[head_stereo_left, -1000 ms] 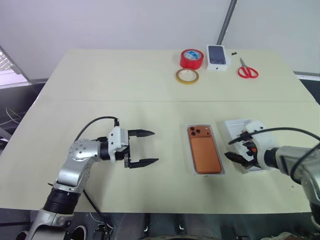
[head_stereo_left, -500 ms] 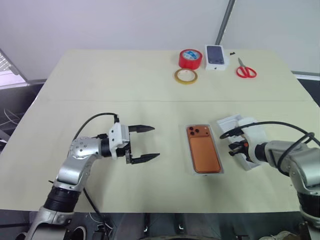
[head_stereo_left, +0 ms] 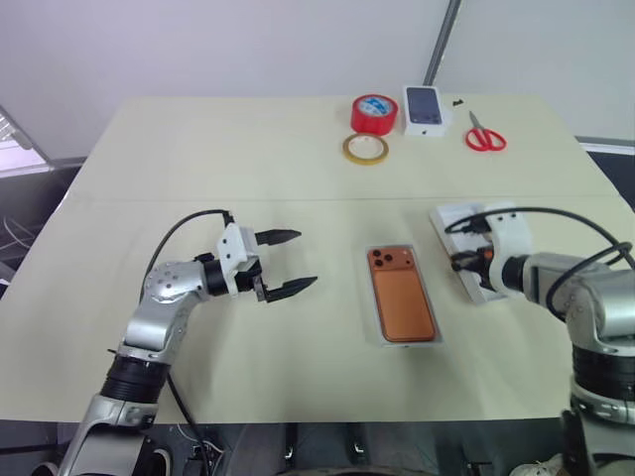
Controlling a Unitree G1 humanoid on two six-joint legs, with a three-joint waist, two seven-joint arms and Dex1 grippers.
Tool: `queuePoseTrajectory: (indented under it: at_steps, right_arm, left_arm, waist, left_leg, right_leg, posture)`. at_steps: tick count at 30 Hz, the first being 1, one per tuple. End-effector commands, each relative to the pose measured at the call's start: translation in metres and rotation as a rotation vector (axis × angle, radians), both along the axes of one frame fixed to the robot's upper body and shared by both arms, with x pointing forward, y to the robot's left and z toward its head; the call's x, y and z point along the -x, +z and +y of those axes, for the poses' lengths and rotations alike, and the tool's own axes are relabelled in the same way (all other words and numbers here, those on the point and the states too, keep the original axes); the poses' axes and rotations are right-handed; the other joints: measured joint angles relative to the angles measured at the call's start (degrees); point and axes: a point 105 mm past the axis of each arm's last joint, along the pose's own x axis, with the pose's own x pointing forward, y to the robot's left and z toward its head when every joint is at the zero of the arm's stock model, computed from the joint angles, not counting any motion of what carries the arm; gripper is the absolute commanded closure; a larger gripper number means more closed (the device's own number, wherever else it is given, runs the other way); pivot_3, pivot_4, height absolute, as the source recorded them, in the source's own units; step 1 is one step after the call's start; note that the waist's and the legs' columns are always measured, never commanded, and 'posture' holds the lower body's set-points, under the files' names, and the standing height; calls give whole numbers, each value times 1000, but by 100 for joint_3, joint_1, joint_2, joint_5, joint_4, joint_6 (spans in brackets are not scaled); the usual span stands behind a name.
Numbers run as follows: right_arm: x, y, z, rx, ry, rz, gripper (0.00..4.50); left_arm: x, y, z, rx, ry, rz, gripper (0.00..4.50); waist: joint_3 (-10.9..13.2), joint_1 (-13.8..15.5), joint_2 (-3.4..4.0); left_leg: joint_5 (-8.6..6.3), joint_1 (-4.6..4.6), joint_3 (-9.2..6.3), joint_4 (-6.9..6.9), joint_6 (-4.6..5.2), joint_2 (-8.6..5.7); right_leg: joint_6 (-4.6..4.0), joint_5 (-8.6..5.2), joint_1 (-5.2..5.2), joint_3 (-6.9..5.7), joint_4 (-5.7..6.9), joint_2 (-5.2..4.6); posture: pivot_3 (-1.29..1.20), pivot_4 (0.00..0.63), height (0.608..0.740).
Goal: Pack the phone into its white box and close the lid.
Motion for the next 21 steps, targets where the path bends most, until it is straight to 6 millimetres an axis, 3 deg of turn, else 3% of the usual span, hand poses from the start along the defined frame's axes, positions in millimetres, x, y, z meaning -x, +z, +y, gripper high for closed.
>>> queuePoseTrajectory:
  at_steps: [1, 10, 15, 18, 20, 21]
  right_arm:
    - [-7, 34, 14, -121, 30, -158, 4478]
    - [30, 67, 91, -635, 390, -196, 4478]
    - [55, 47, 107, -746, 464, -118, 4478]
    - [74, 42, 120, -906, 553, -55, 4478]
    - [86, 27, 120, -924, 535, 21, 4478]
    - [92, 22, 119, -947, 522, 59, 4499]
  left_arm:
    - [-6, 17, 2, 46, 24, -13, 0]
    - [-18, 30, 14, 143, 97, 93, 0]
    - [-11, 34, 10, 142, 92, 84, 0]
    - [-5, 33, 7, 147, 74, 92, 0]
    - [-1, 32, 4, 156, 58, 108, 0]
    - [1, 31, 2, 160, 46, 115, 255]
  waist:
    - [1, 0, 1]
    - [2, -8, 3]
    - [2, 9, 3]
    - [3, -27, 6]
    - [2, -36, 8]
    - [2, -30, 7]
  left_leg:
    - [0, 0, 0, 0, 0, 0]
    - [0, -4, -4, 1, 0, 0]
    - [0, -5, -7, 0, 0, -1]
    - [0, -9, -5, 2, 0, -6]
    - [1, -4, -5, 0, -1, -3]
    - [1, -3, -6, -5, -2, -3]
  right_leg:
    - [0, 0, 0, 0, 0, 0]
    - [1, 0, -6, -1, 9, 2]
    - [0, 1, -4, -1, 8, 2]
    - [0, 1, -7, 1, 7, -2]
    - [0, 0, -7, 0, 10, -2]
    - [0, 0, -7, -1, 10, -2]
  posture:
    - [0, 150, 740]
    - [0, 150, 740]
    - [0, 150, 740]
    - [0, 150, 740]
    - [0, 150, 740]
    - [0, 150, 740]
